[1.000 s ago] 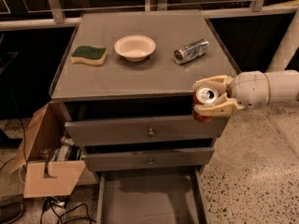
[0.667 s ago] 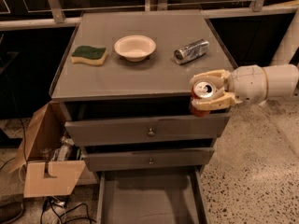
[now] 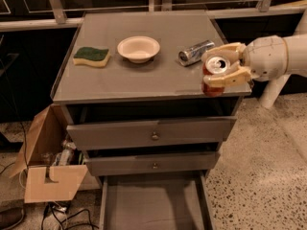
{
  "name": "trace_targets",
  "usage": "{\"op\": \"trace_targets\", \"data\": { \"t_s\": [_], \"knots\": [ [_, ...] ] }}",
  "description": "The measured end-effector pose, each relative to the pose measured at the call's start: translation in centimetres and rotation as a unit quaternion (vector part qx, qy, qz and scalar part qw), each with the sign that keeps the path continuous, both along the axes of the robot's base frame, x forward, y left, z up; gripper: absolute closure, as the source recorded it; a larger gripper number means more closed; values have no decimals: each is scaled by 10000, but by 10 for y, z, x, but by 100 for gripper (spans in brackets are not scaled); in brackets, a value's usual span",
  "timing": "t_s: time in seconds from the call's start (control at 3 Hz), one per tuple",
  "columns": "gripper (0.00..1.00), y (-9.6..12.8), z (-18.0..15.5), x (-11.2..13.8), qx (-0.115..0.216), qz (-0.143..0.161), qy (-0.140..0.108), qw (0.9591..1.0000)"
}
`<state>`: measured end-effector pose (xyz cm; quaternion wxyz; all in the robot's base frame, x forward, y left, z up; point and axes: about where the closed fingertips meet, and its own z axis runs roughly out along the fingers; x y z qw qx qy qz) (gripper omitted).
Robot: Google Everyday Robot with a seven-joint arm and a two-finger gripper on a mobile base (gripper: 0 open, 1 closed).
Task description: Pick coke can from bottom drawer and place on counter
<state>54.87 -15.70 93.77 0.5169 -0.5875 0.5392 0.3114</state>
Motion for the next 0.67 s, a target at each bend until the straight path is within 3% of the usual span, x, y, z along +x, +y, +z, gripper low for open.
{"op": "trace_targets", "data": {
  "t_s": [0.67],
  "knots": [
    [100, -6, 10, 18, 176, 41, 43, 9998]
  ]
}}
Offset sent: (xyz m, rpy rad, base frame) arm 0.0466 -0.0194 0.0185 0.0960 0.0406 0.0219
